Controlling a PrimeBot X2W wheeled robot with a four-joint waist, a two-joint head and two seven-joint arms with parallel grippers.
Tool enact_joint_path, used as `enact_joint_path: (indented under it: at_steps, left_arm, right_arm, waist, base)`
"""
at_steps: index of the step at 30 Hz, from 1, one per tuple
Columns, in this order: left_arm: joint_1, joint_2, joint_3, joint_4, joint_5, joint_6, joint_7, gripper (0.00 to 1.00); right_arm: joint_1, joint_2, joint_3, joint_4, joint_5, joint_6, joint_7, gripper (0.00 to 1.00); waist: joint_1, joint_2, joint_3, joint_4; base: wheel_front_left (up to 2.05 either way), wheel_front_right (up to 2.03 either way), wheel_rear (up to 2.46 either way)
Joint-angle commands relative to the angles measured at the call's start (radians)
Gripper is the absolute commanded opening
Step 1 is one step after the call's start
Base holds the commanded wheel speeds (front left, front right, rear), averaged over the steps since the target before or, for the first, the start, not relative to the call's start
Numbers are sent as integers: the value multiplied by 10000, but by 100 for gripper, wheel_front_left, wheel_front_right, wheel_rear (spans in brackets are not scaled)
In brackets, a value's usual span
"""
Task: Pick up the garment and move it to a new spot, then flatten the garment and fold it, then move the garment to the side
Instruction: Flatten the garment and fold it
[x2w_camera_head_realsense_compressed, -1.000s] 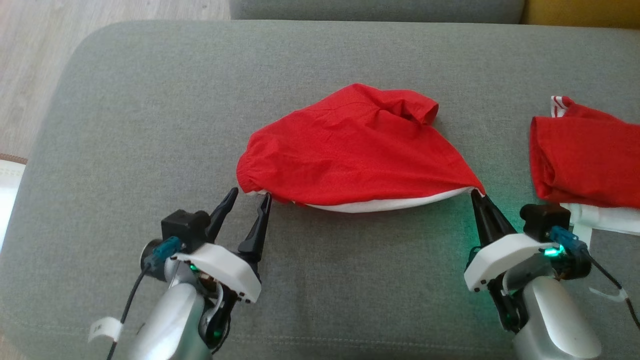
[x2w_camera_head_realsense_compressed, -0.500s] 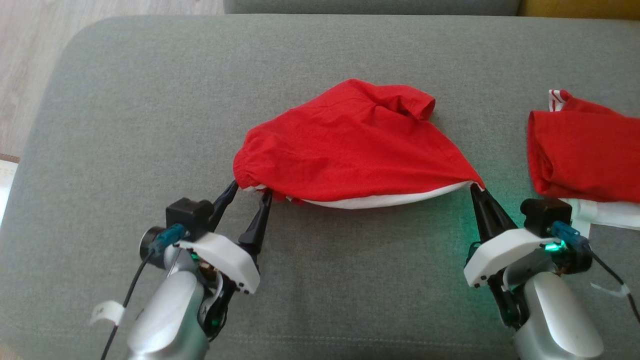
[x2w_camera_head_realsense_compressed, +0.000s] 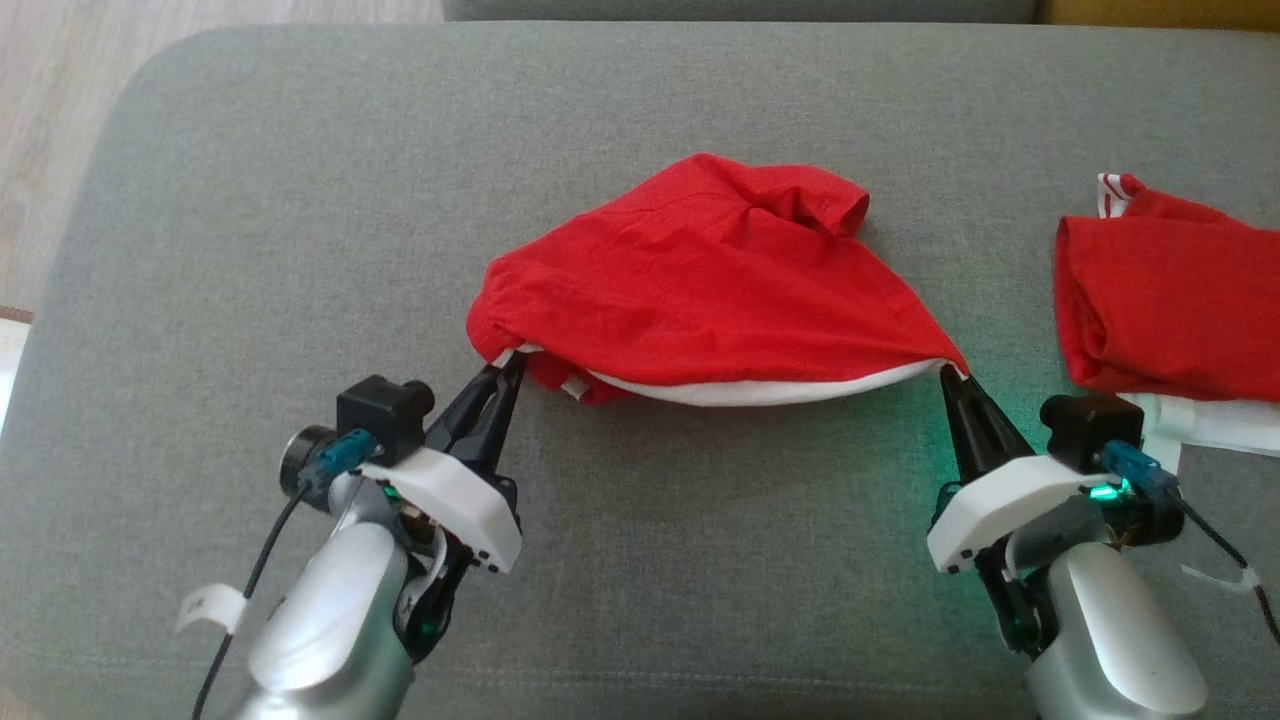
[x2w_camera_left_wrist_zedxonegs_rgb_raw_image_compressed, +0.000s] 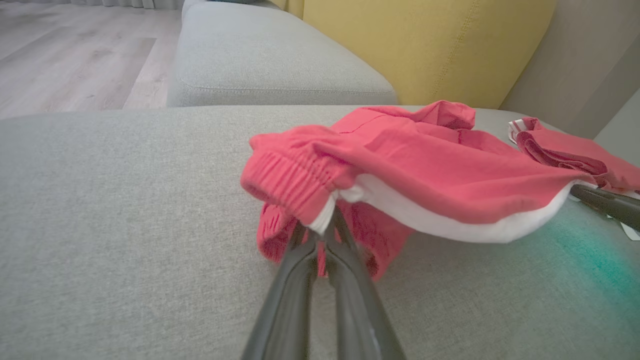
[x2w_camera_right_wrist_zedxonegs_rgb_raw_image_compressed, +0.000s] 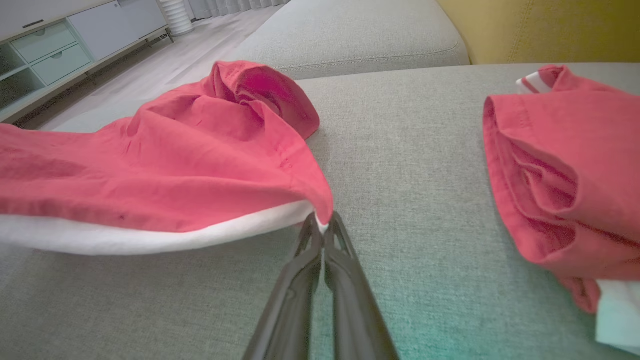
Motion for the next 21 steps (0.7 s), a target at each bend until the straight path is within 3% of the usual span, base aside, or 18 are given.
enact_joint_path:
  at_steps: [1,10,21]
  left_arm:
    - [-410,250,327,-322,74,2,-122,0]
    - [-509,789,-83,-1152,735,2,-122,0]
    - [-3016,2057,-623,-2330,126,2,62,0]
  right_arm:
    - [-107,-18,257,-341,-61,-9,5,0]
    - [-747,-112,51,-876,-297,-9,-189,0]
    - [-3303,-1442,927,-3333,224,-9,809,0]
  waist:
    - [0,-1,-23,3]
    - [0,-1,-564,-89]
    - [0,-1,-1919,-603]
  base:
    - [0,0,0]
    - [0,0,0]
    - [0,0,0]
